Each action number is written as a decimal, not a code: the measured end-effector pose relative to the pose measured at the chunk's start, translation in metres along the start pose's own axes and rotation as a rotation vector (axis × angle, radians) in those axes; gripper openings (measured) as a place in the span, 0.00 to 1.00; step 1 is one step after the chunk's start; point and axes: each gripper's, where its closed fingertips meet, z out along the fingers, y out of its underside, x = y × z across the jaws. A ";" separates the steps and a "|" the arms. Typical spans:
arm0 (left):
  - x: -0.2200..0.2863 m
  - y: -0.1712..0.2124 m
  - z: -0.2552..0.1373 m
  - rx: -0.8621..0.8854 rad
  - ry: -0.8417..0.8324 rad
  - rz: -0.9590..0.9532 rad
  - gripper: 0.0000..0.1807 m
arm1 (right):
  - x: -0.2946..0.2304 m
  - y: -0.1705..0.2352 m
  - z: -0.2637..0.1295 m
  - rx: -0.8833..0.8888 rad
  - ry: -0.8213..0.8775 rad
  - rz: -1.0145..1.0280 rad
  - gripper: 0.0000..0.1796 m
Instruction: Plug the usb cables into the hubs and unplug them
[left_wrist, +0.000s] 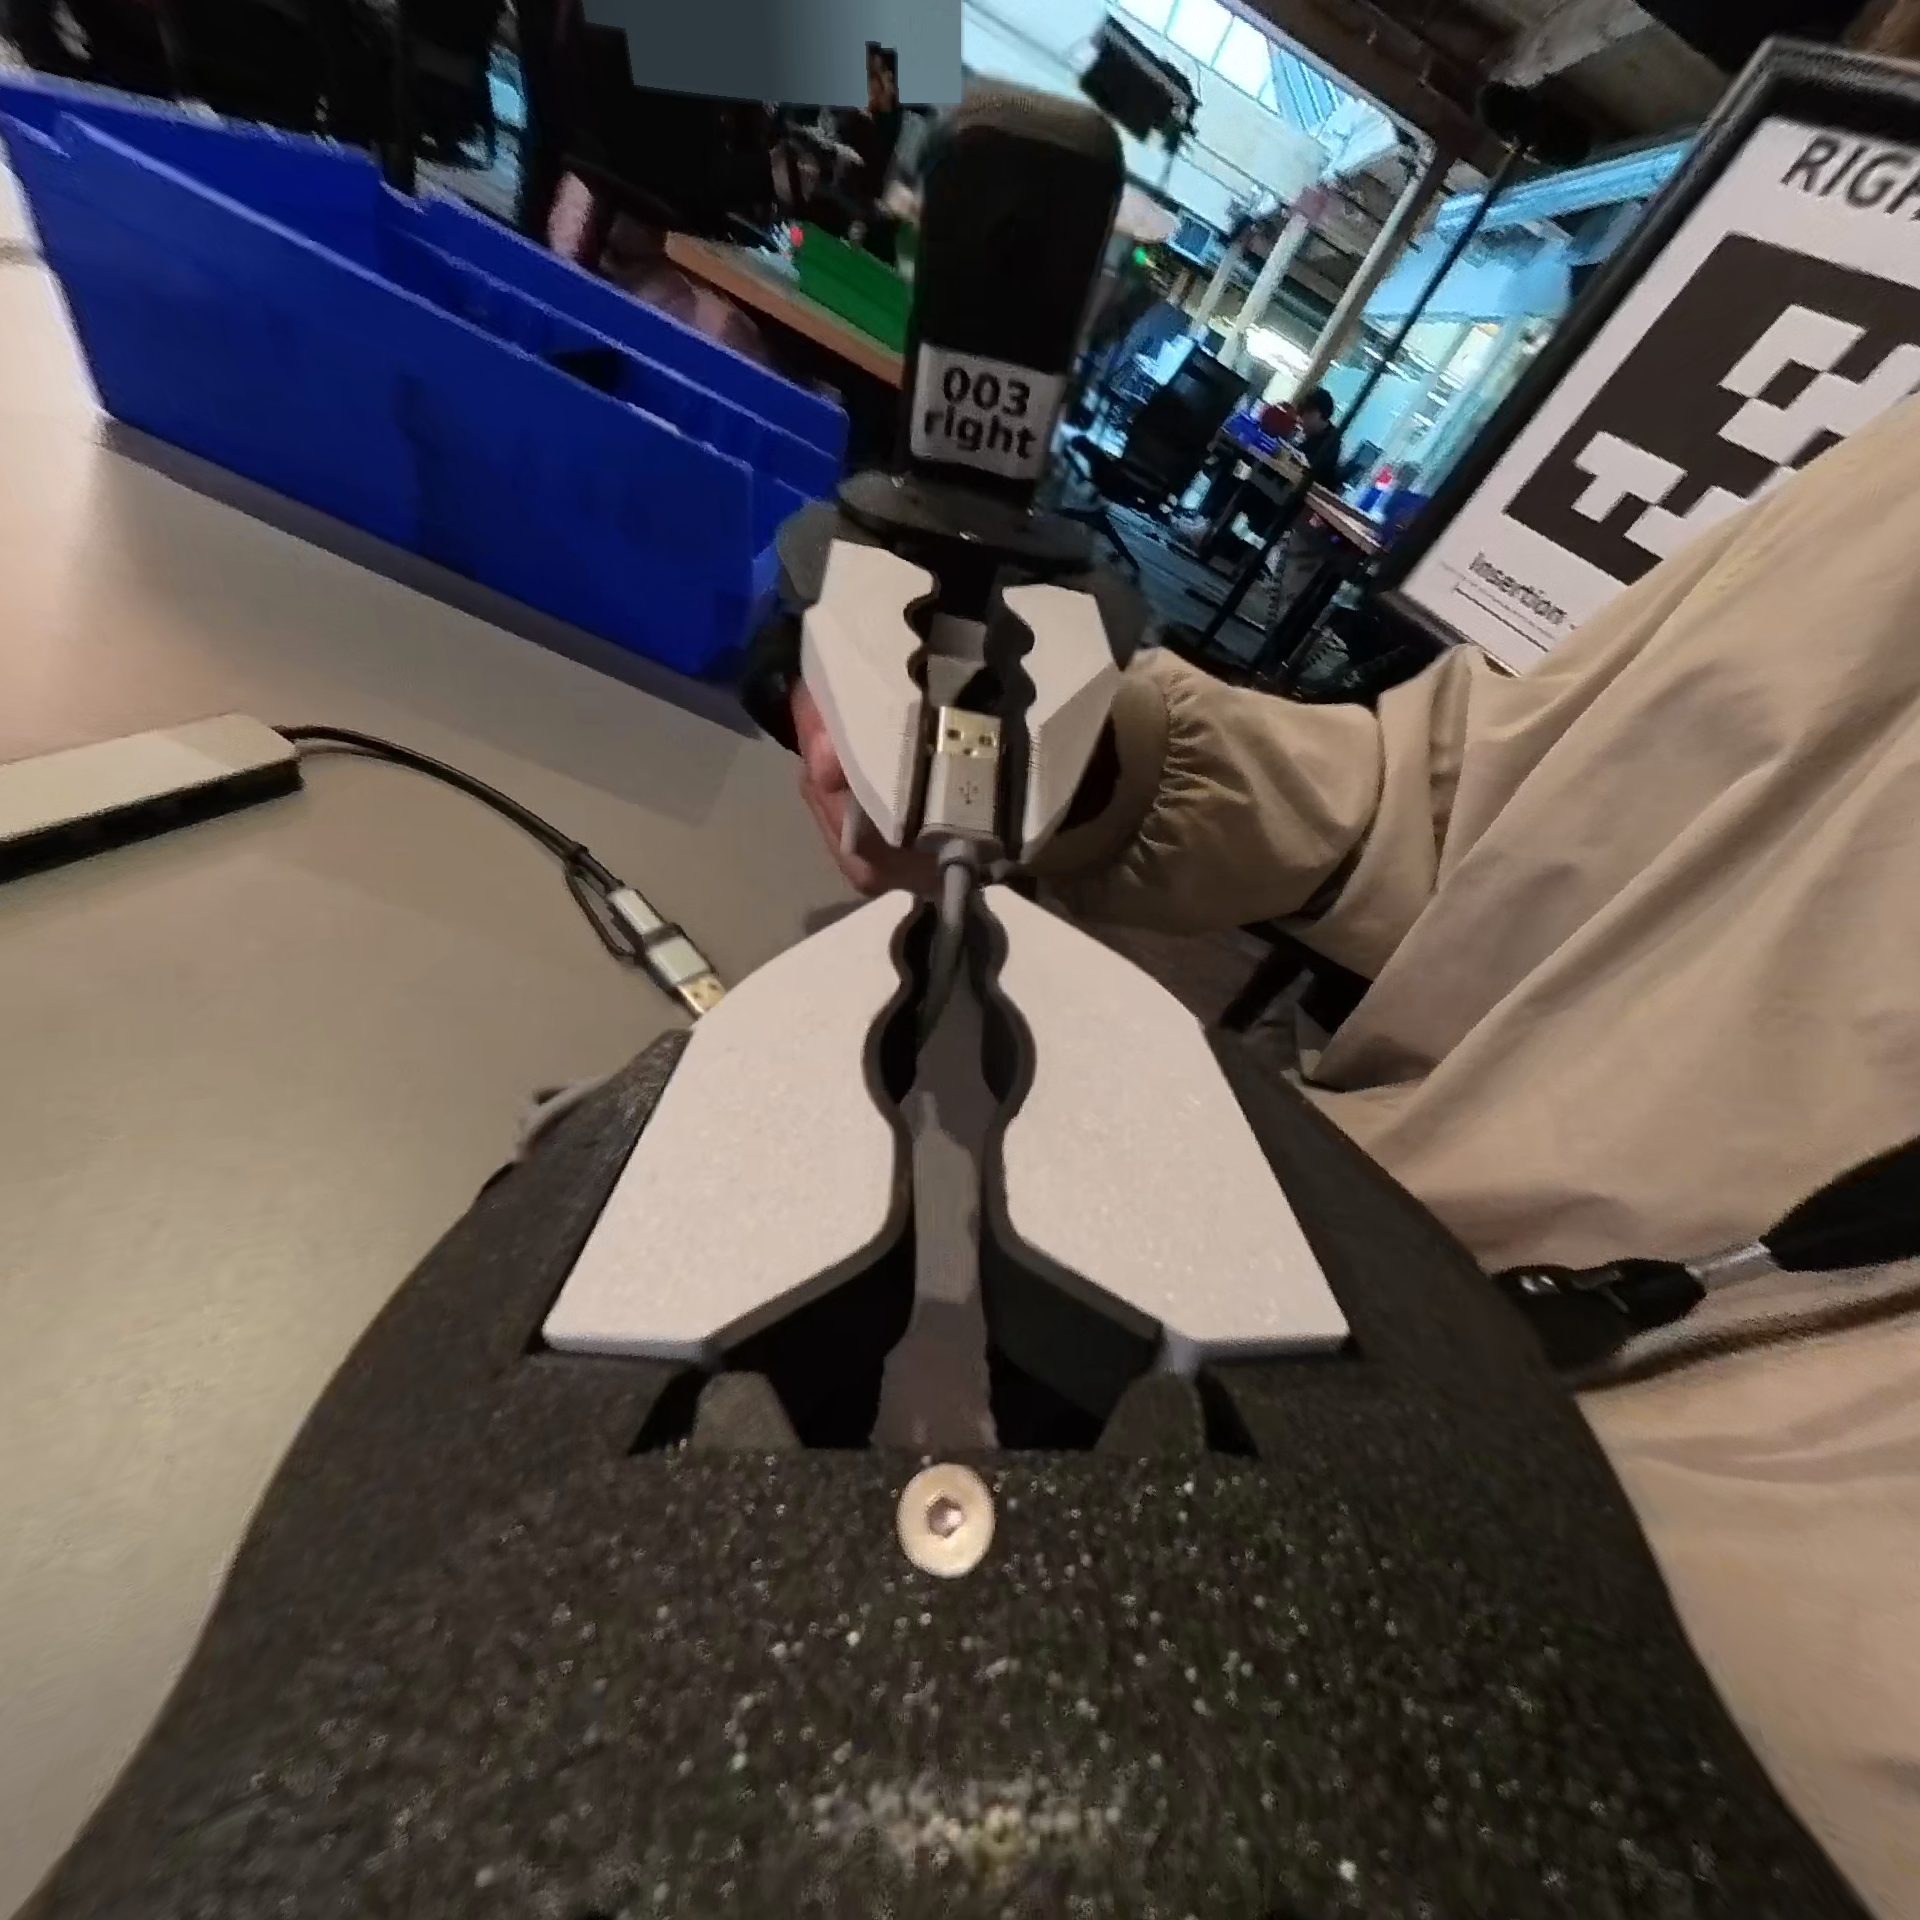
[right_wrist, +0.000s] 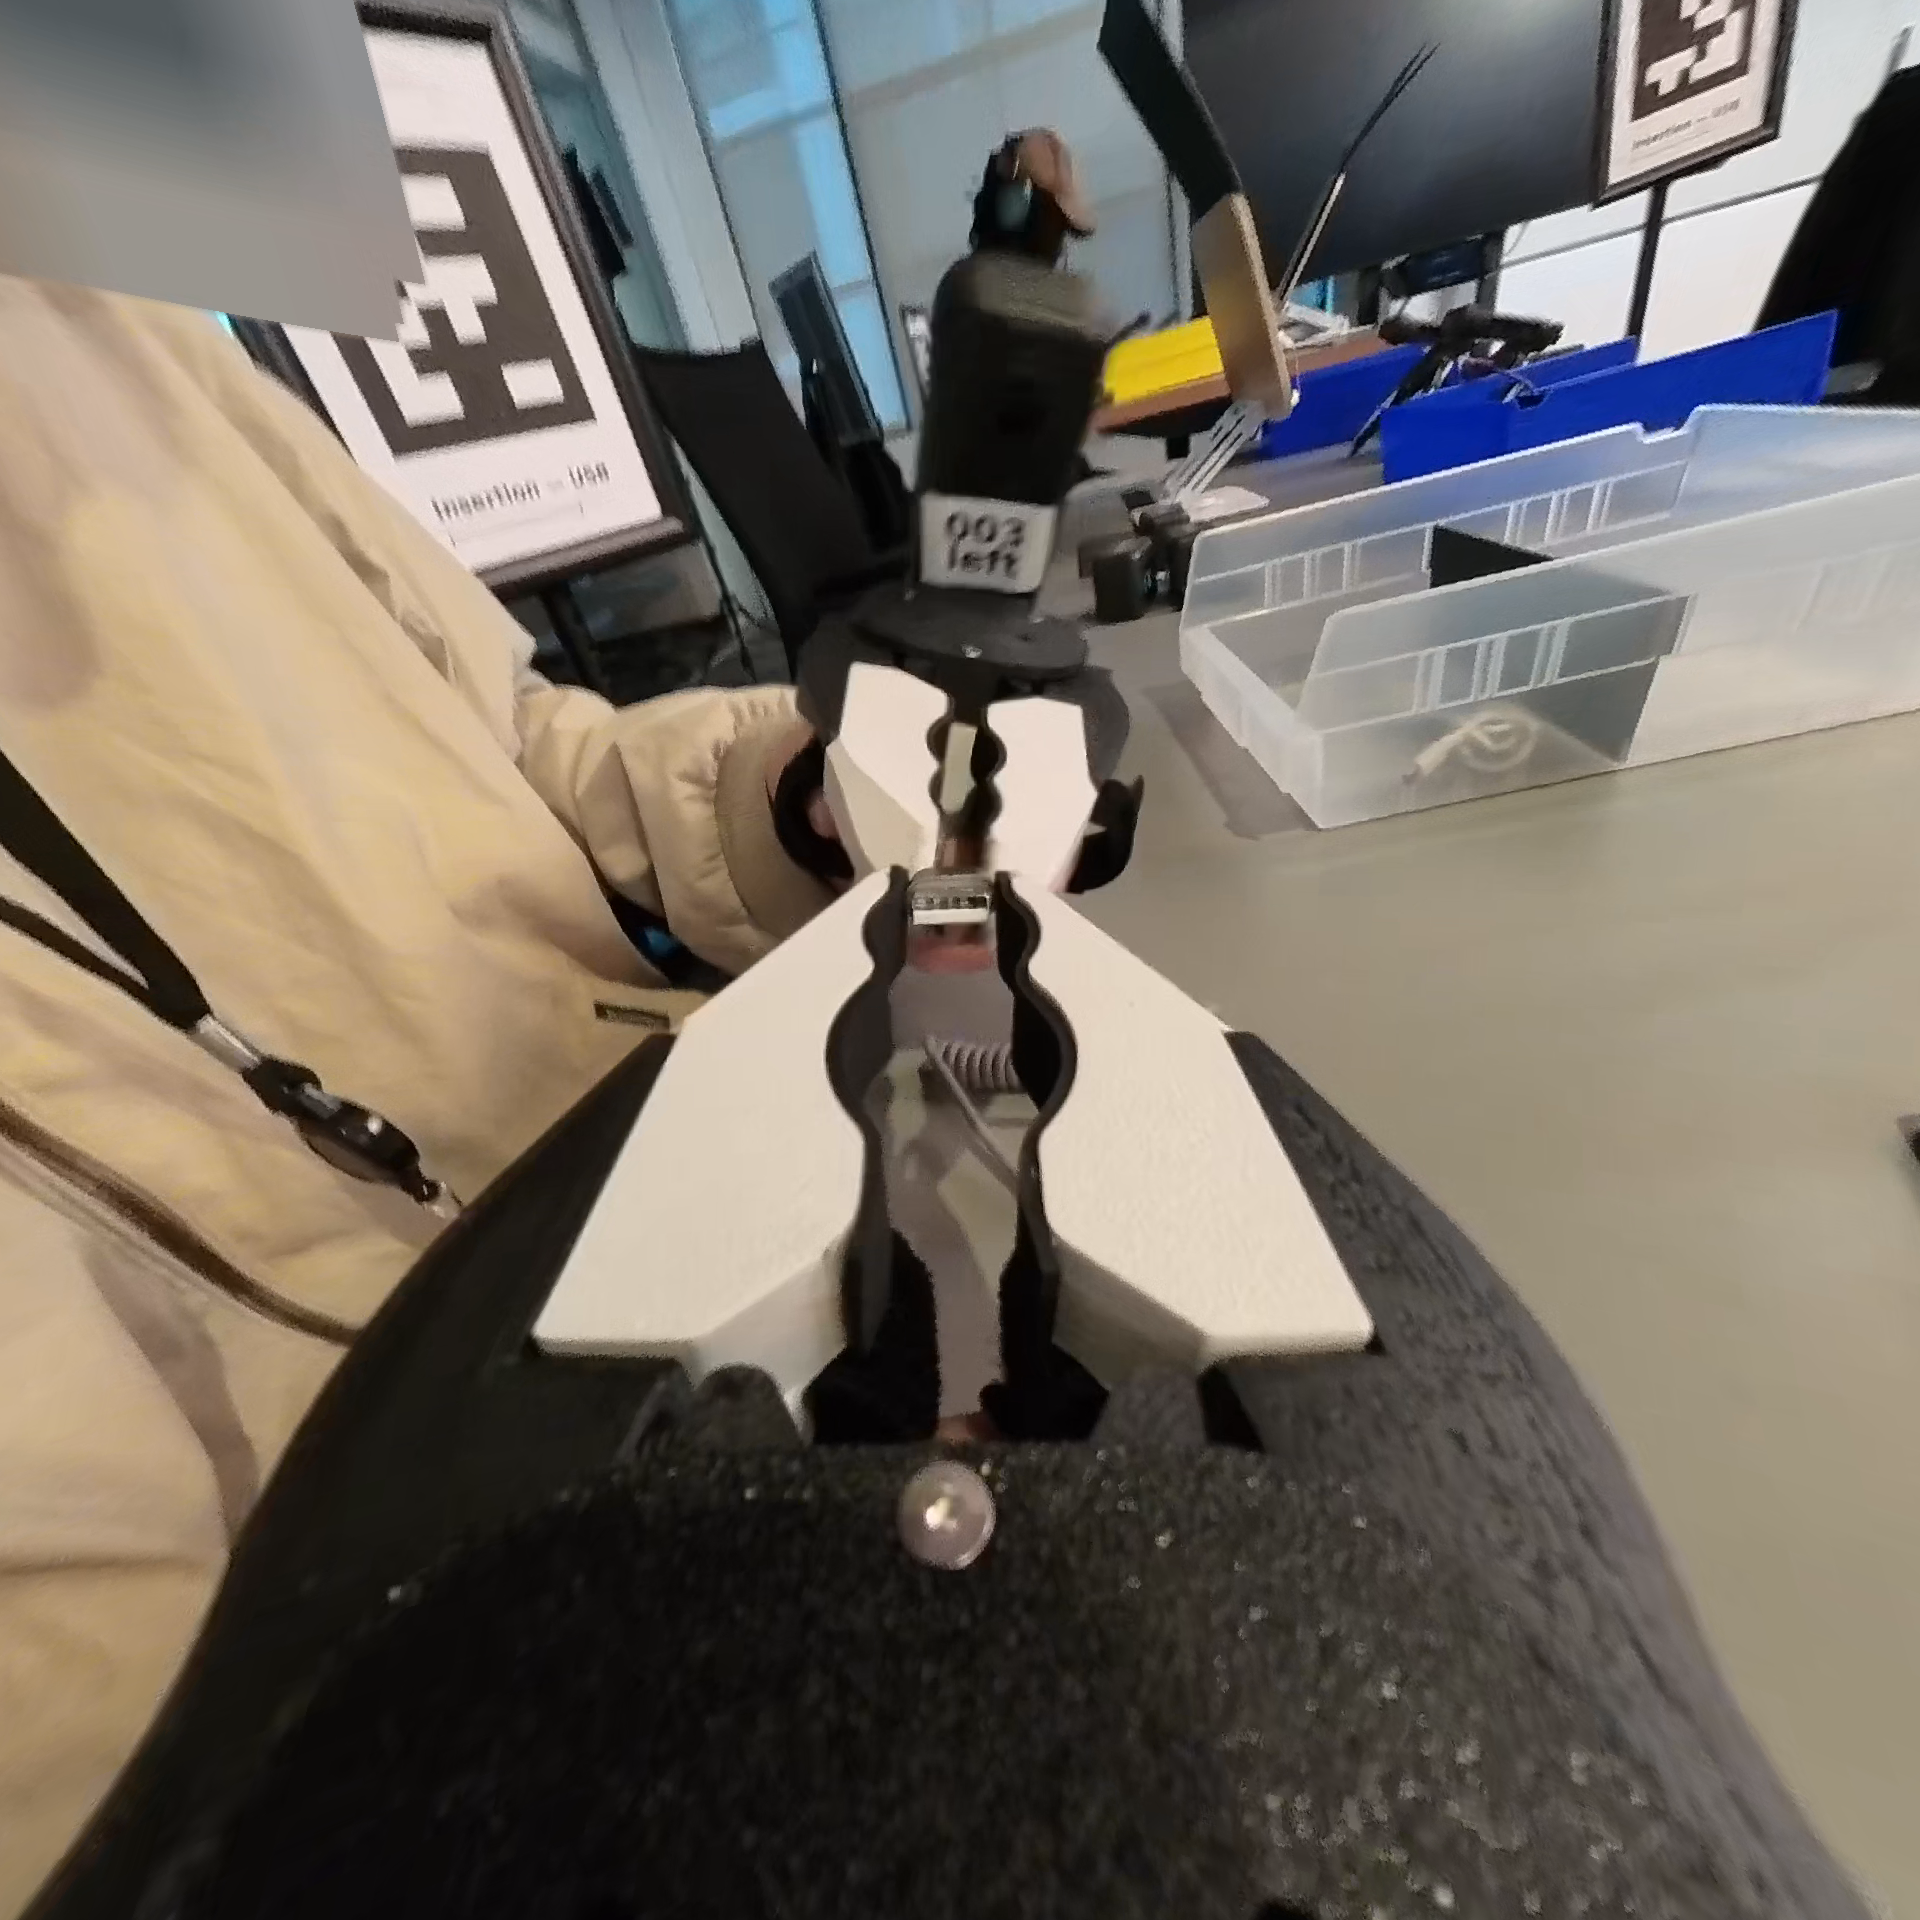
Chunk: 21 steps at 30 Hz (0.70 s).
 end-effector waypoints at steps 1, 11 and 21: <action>-0.003 -0.004 -0.001 0.031 -0.028 0.031 0.07 | 0.002 -0.002 -0.001 0.015 0.010 0.013 0.09; -0.012 -0.032 -0.002 0.363 -0.052 0.053 0.20 | 0.015 -0.035 -0.008 0.311 -0.009 0.235 0.09; -0.006 -0.036 -0.002 0.365 -0.035 0.066 0.02 | 0.015 -0.030 -0.001 0.310 -0.006 0.239 0.09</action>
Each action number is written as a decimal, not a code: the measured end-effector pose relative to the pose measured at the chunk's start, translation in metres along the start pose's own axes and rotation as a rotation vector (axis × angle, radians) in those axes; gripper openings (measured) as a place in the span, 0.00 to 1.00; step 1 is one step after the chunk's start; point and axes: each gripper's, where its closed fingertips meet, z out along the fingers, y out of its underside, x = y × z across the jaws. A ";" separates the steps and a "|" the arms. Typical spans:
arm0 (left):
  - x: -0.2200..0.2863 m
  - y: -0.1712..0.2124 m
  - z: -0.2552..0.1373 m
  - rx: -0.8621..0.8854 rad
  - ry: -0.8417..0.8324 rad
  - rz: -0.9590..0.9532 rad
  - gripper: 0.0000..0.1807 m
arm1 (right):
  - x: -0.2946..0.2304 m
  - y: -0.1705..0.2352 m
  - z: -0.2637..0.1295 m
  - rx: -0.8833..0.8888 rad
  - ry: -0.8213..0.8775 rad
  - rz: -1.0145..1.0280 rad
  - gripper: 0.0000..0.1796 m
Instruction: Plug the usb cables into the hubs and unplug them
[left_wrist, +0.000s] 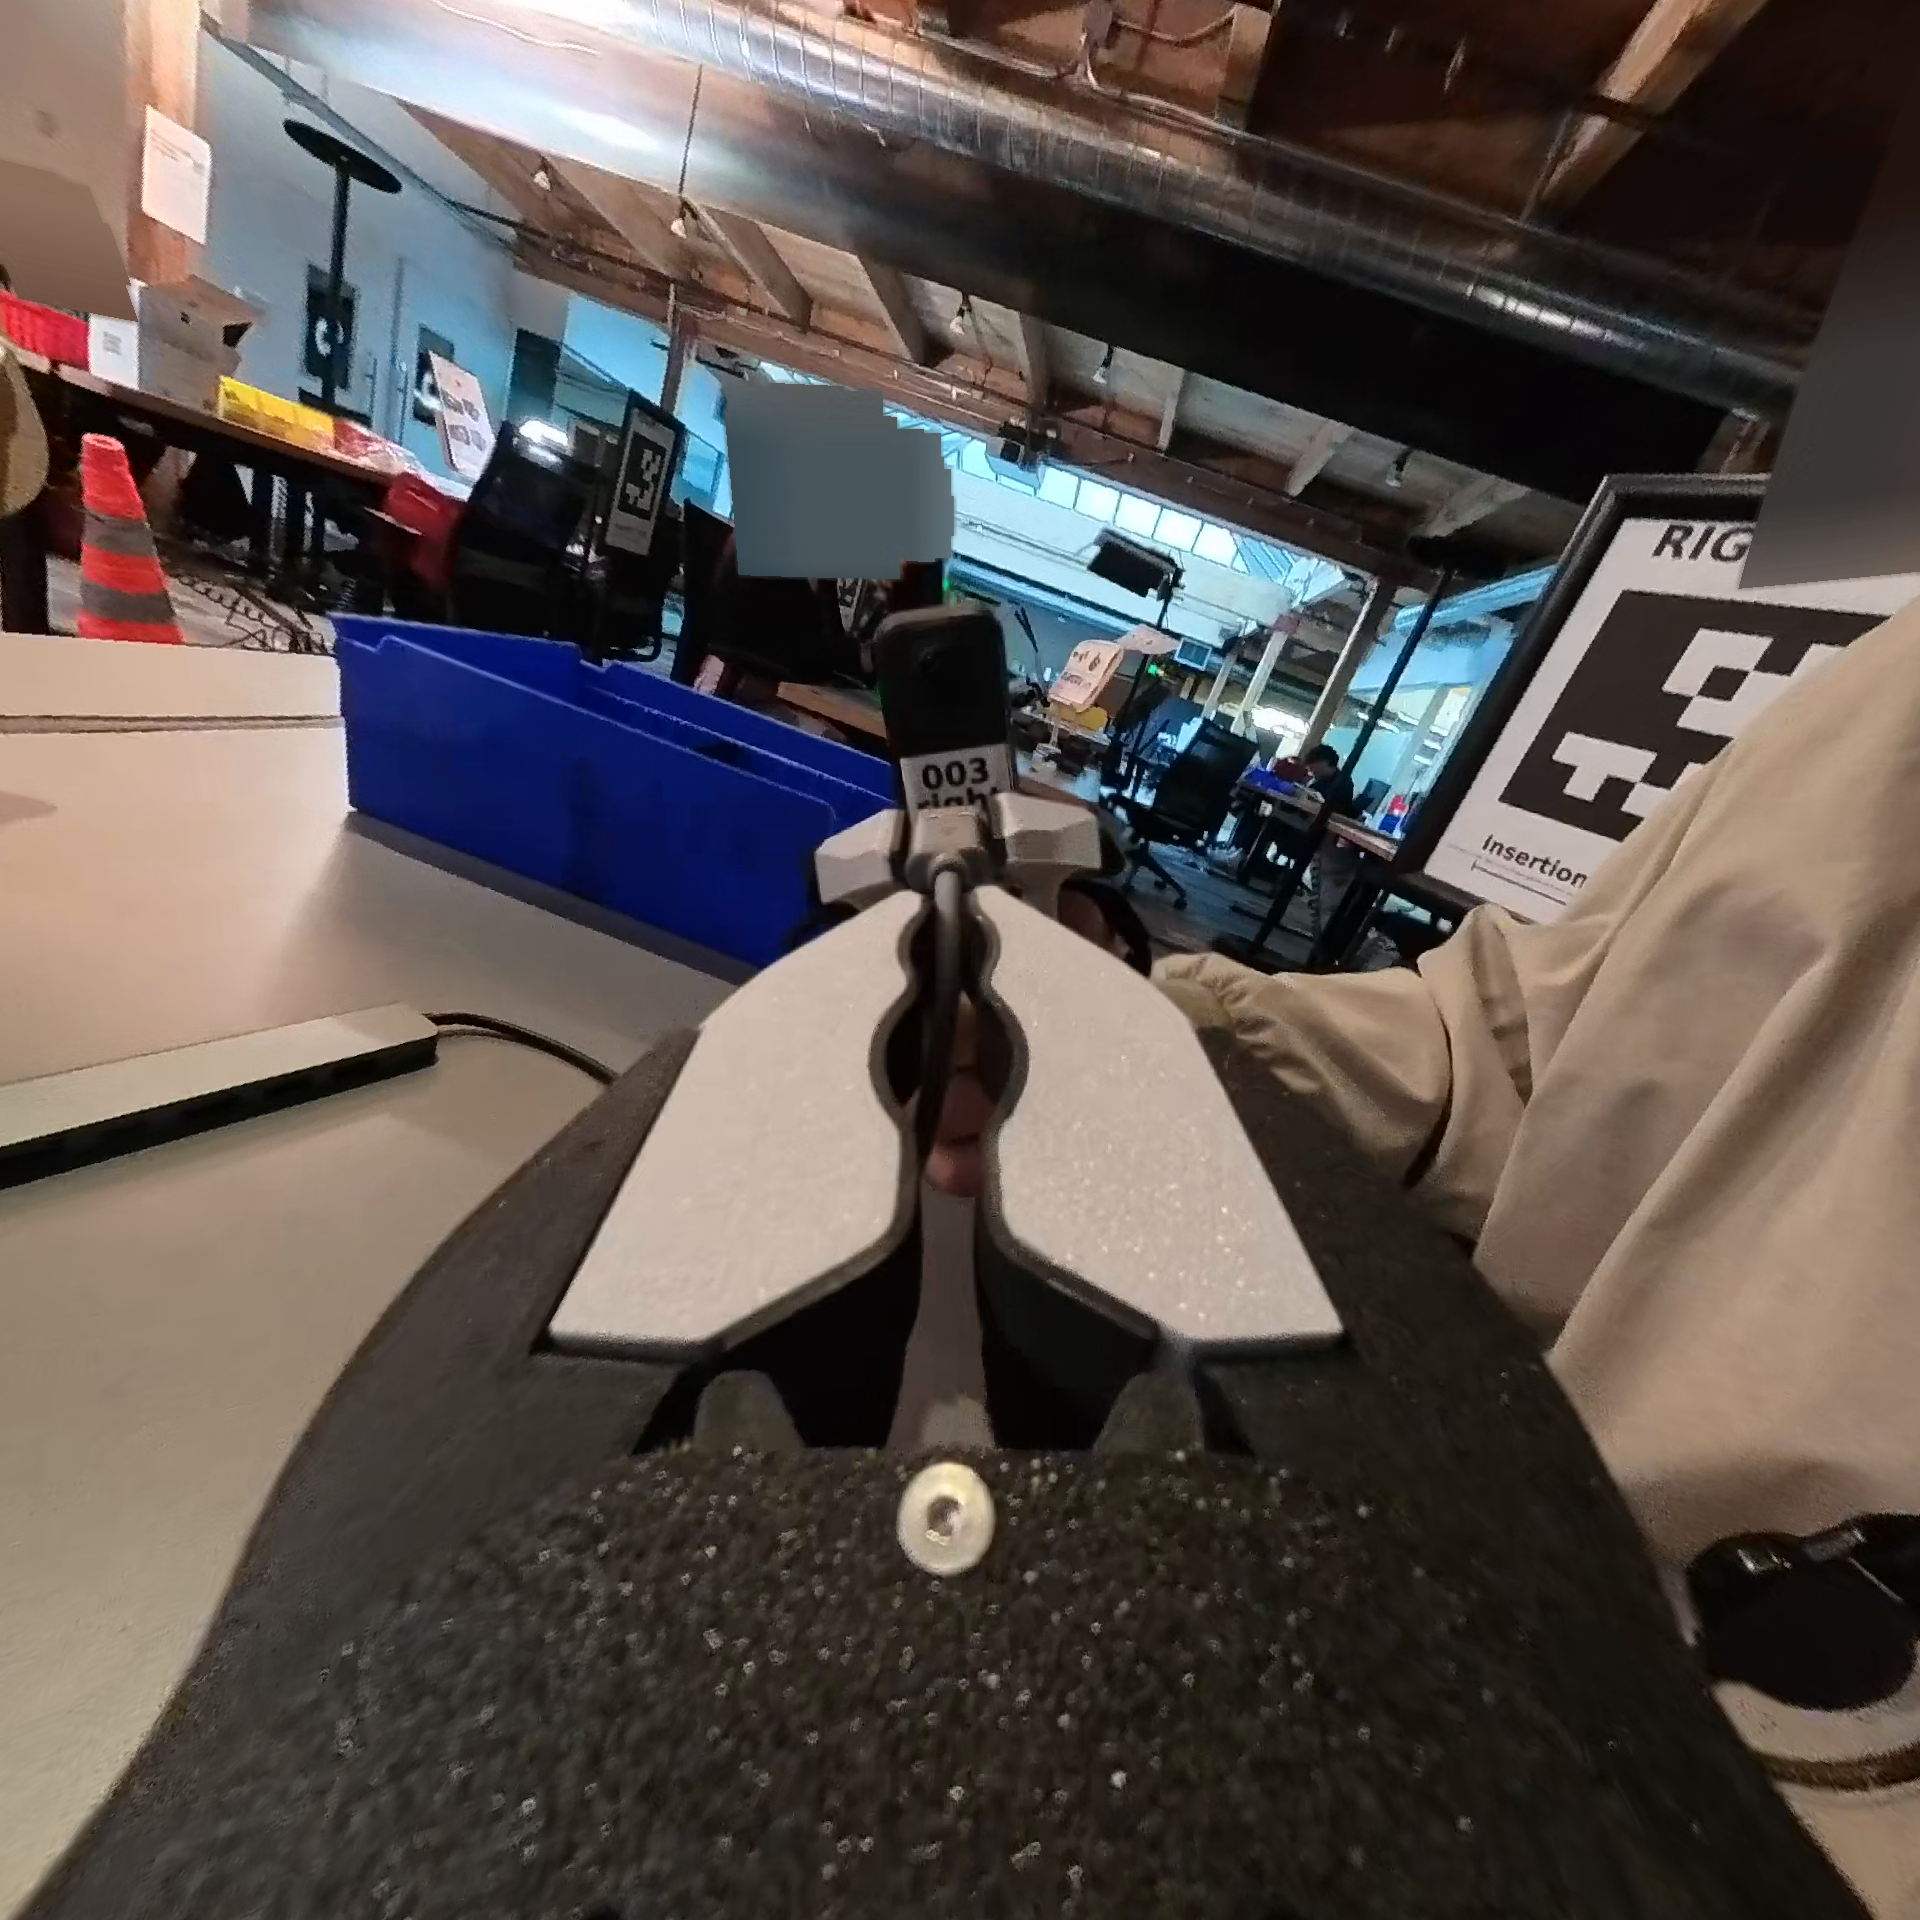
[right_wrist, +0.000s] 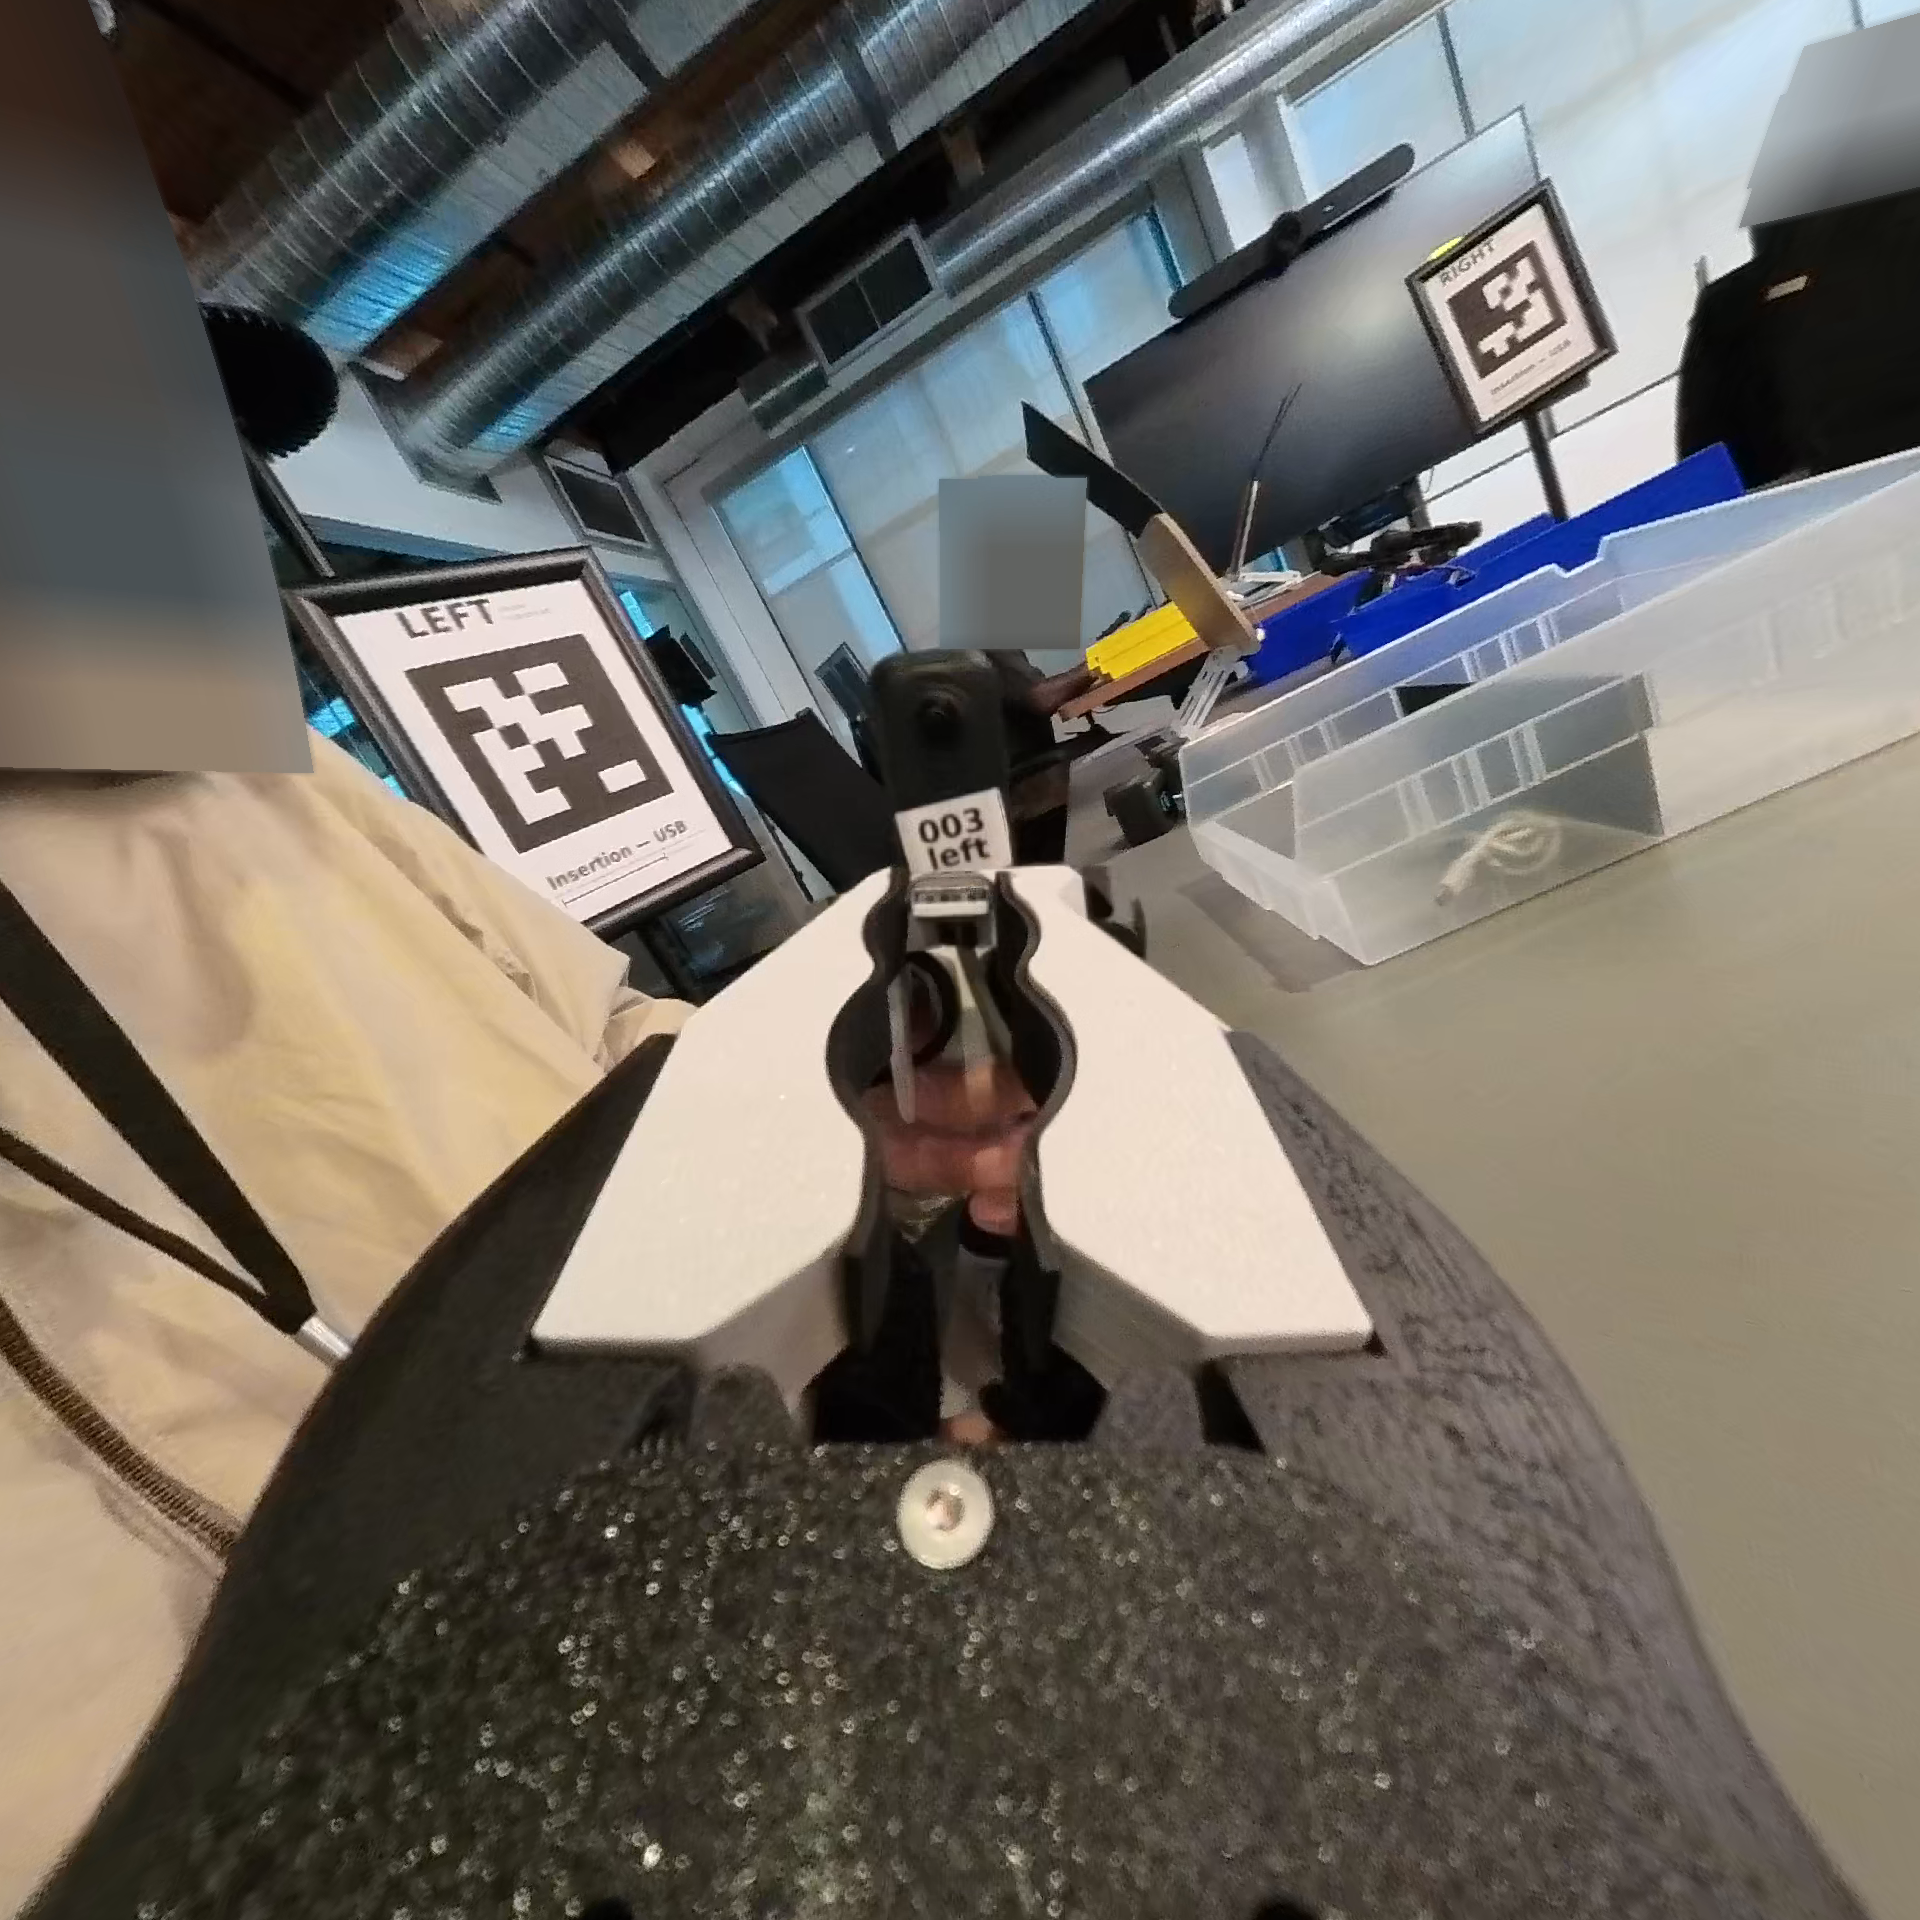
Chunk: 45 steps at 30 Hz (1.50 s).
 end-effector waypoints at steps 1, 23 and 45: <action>0.000 0.000 0.000 -0.011 -0.001 -0.004 0.02 | 0.000 0.000 0.000 0.001 0.002 -0.001 0.09; 0.003 -0.022 -0.003 0.135 -0.018 0.000 0.03 | -0.004 -0.011 0.005 0.154 -0.060 0.097 0.09; 0.000 -0.022 0.000 0.193 -0.080 -0.007 0.04 | -0.004 -0.019 0.008 0.302 -0.076 0.184 0.09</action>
